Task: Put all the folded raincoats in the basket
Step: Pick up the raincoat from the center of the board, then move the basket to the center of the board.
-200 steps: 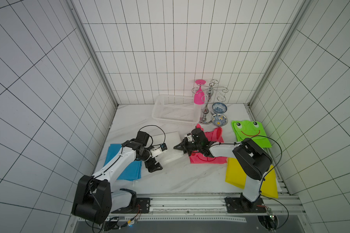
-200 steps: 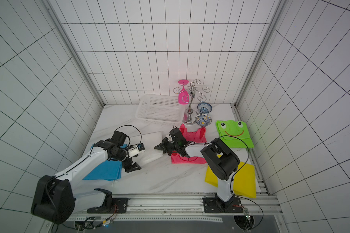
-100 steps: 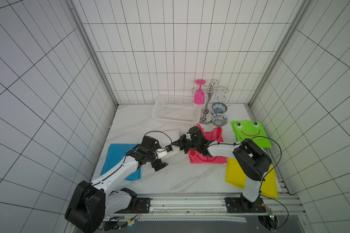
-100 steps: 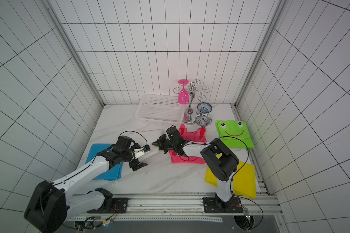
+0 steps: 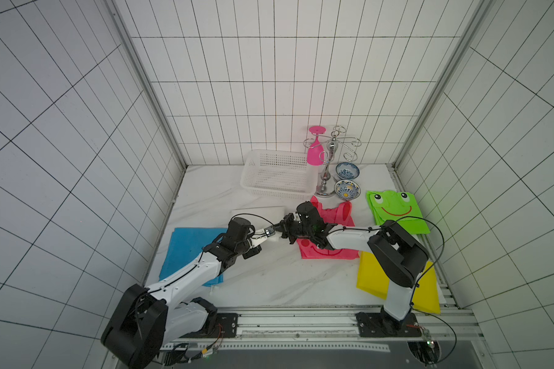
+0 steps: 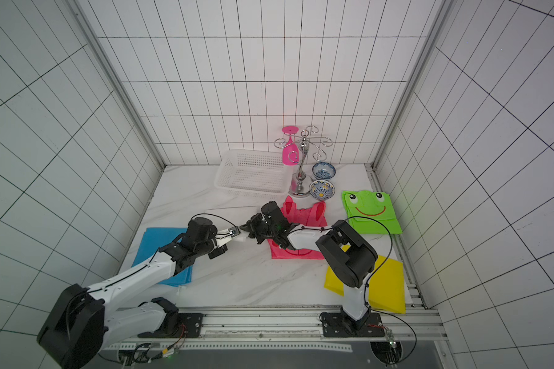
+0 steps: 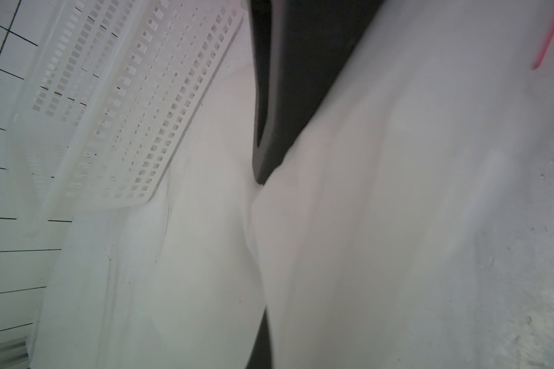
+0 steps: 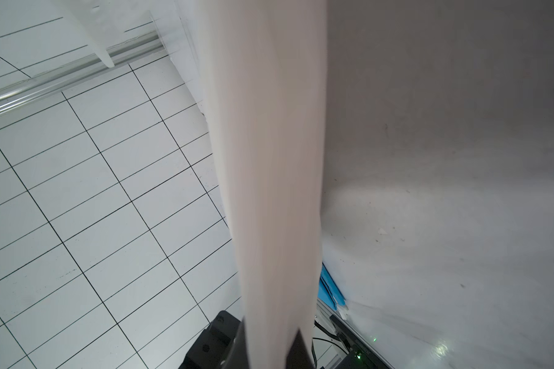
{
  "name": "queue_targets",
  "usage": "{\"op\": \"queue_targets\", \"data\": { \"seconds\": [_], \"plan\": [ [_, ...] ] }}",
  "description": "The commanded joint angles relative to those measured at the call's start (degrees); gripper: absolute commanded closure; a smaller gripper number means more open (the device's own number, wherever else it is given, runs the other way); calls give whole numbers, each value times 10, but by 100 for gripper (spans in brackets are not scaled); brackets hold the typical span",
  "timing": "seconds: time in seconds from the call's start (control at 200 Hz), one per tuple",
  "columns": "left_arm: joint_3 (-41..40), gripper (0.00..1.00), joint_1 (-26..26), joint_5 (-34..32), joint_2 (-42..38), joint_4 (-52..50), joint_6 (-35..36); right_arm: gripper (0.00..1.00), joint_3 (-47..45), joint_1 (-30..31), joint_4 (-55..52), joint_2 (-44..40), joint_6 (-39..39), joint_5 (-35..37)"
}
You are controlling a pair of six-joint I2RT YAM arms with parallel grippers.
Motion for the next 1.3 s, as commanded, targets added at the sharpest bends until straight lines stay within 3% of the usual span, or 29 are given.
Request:
{"op": "queue_targets", "data": {
  "seconds": [0.0, 0.055, 0.155, 0.29, 0.41, 0.64, 0.804, 1.109, 1.294],
  "plan": [
    [49, 100, 24, -22, -19, -104, 21, 70, 25, 1, -34, -43, -51, 0],
    [83, 100, 42, -1, -26, -155, 17, 59, 29, -4, -61, -58, -81, 1],
    [147, 100, 84, 38, -35, -229, 10, 47, 50, -19, -168, -100, -180, 29],
    [220, 100, 119, 62, -40, -311, 8, 35, 151, -23, -488, -146, -390, 210],
    [276, 100, 137, 72, -45, -383, 6, 33, 176, -52, -589, -176, -455, 329],
    [379, 100, 183, 63, -38, -468, -51, 33, 197, -126, -616, -145, -524, 404],
    [455, 100, 213, 122, -37, -547, -60, 35, 262, -153, -619, -75, -563, 411],
    [505, 100, 224, 183, -44, -610, -86, 36, 356, -196, -584, 19, -583, 340],
    [519, 100, 228, 169, -39, -608, -106, 36, 419, -202, -559, 88, -599, 311]
  ]
}}
